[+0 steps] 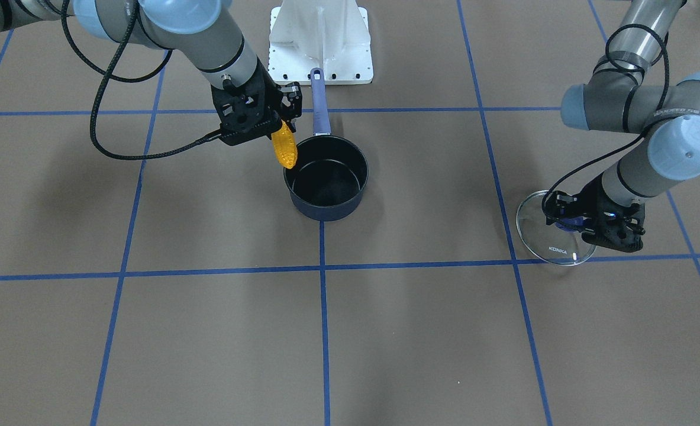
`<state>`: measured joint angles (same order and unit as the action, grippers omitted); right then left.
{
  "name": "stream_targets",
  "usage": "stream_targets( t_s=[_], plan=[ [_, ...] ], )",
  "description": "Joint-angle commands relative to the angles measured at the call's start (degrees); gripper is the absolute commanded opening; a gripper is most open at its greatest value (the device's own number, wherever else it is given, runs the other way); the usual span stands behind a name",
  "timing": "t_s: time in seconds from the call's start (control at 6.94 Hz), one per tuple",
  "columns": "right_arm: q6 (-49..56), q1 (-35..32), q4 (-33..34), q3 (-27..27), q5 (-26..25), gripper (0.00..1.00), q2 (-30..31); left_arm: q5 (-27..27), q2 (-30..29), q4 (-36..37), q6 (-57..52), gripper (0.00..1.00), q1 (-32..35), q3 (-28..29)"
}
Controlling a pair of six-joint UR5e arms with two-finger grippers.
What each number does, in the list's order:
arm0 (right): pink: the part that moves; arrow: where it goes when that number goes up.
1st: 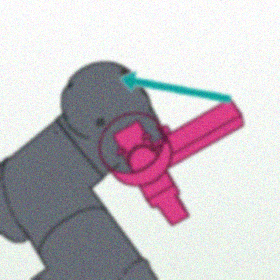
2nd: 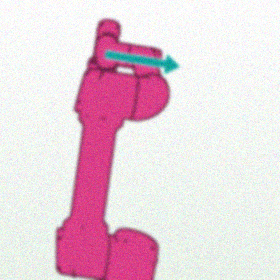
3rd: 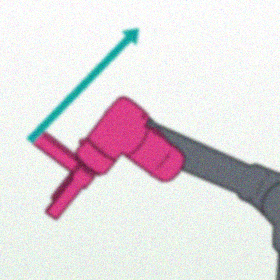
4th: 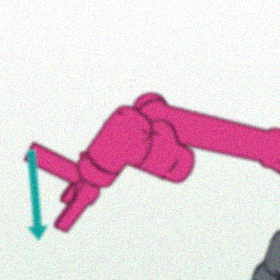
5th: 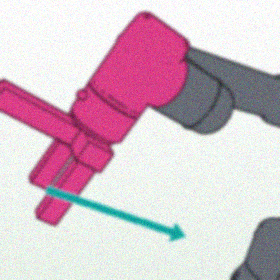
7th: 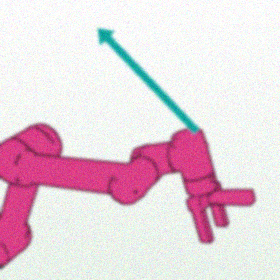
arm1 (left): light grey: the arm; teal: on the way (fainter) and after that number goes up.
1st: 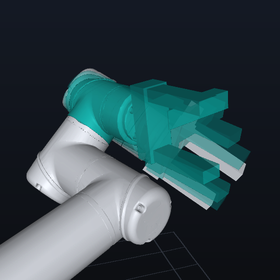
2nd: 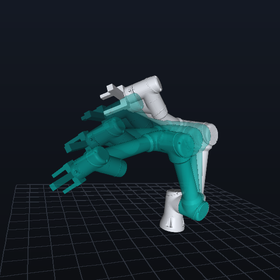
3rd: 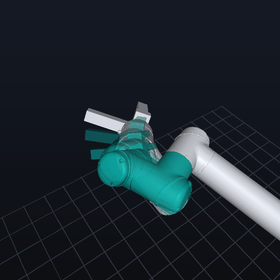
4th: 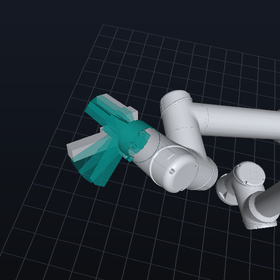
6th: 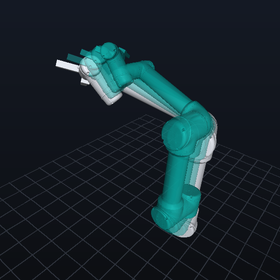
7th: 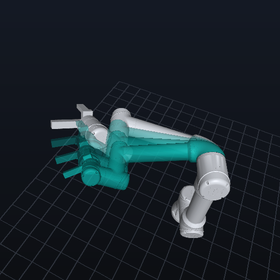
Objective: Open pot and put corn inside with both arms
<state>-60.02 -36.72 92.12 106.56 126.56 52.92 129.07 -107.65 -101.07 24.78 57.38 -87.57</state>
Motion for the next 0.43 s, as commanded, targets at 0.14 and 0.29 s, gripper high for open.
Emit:
stream_targets(
  t_s=[0.14,0.29],
  plan=[
    [-1.76,1.21,-0.18,-0.82,-1.04,0.28,-0.54,0.04,-0.45,-0.01,0.01,0.54,-0.25,1.69],
    [-3.07,1.56,-0.18,-0.82,-1.05,0.28,-0.71,0.04,-0.54,-0.1,-0.08,0.58,-0.25,1.78]
  ],
)
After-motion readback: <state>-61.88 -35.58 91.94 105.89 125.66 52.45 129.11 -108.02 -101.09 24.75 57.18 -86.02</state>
